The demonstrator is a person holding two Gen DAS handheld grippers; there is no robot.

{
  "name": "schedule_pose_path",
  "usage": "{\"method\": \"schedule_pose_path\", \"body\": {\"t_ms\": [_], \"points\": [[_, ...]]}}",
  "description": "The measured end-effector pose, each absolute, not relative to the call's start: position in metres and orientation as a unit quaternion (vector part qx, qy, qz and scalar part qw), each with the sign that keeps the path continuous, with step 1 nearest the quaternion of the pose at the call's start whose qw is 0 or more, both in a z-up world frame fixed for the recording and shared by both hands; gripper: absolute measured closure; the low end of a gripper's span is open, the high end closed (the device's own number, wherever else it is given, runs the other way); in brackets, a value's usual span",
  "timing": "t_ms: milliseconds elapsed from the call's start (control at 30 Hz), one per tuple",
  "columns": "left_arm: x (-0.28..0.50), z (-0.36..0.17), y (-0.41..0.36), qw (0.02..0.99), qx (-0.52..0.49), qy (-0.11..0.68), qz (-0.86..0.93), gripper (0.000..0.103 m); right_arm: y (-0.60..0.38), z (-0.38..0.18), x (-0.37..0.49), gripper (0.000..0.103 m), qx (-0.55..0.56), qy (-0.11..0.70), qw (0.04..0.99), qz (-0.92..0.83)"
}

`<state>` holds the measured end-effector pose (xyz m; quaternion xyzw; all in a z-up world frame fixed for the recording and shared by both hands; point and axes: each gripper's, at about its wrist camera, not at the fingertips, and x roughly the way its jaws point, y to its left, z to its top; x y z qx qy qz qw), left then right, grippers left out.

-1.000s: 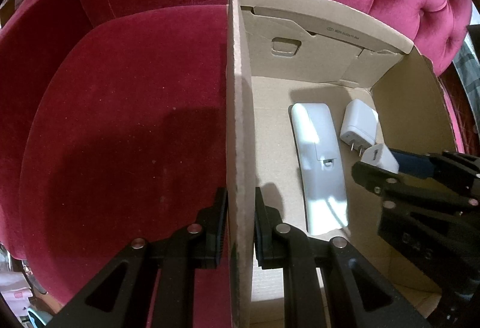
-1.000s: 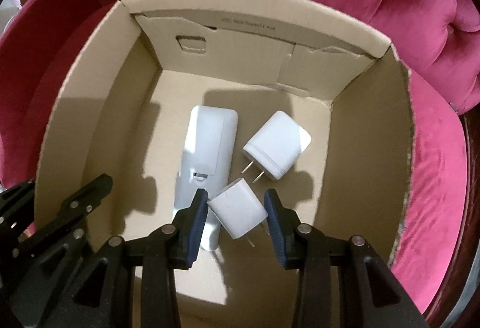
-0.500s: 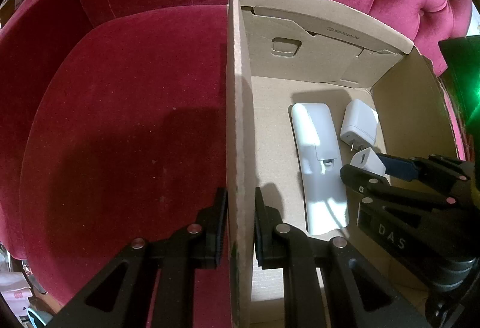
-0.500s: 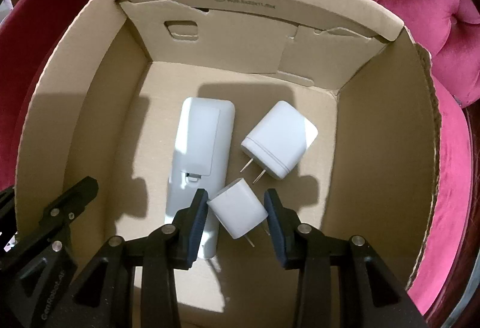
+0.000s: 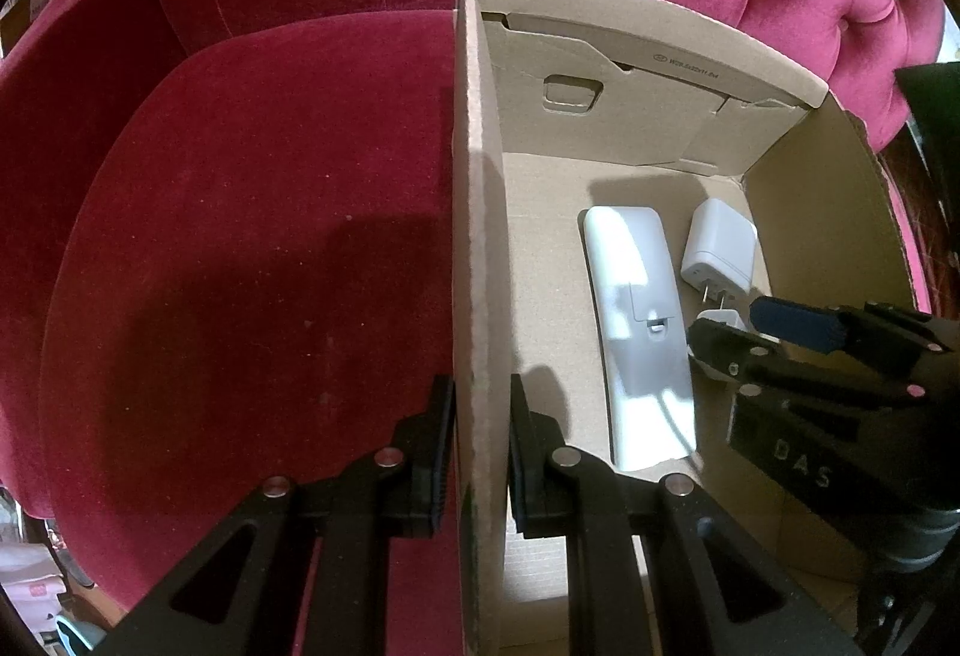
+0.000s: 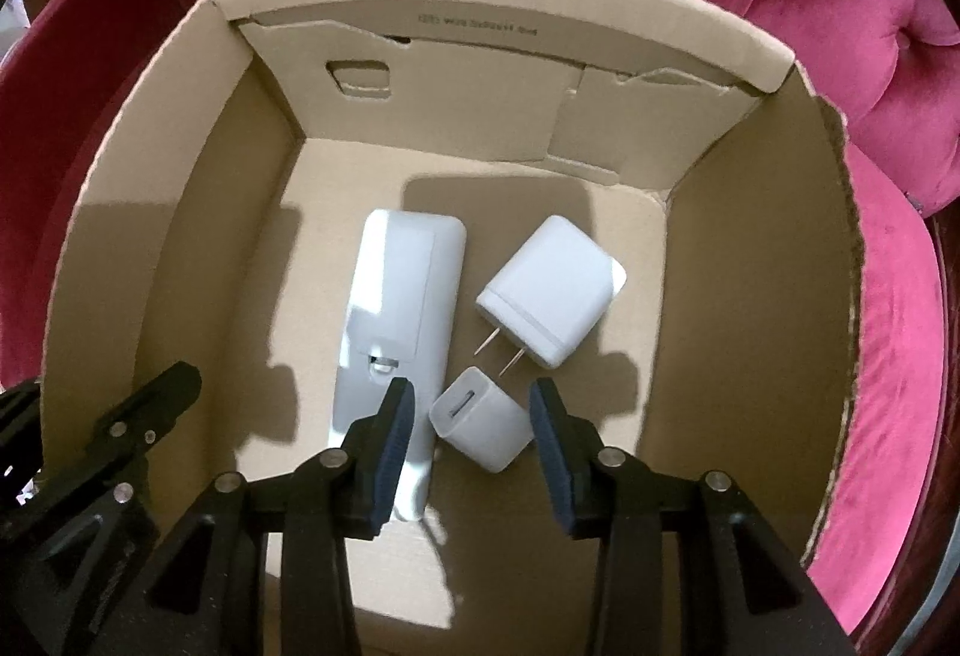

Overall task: Organize rigid objects
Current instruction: 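Lower the cube charger beside the wall charger and open the right gripper, then move the right gripper out of the box toward the black key fob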

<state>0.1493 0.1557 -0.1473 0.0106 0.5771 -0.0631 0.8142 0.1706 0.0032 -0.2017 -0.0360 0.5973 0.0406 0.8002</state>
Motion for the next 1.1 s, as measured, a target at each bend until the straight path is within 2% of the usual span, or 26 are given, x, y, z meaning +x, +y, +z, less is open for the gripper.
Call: {"method": "schedule_pose_path", "body": {"t_ms": [233,667,1100], "points": [[0.150,-0.148,0.155,0.814,0.011,0.577,-0.062,0.086,0.000,-0.192,0.162,0.060,-0.037,0.589,0.806,0.044],[0.150,-0.148,0.155,0.815,0.013,0.577,-0.061,0.086,-0.003,-0.159,0.145,0.053,-0.043,0.567,0.821,0.052],[0.149,-0.148,0.154,0.815,0.014,0.577,-0.060,0.086,-0.028,-0.102,0.137,0.034,-0.042,0.537,0.842,0.037]]}}
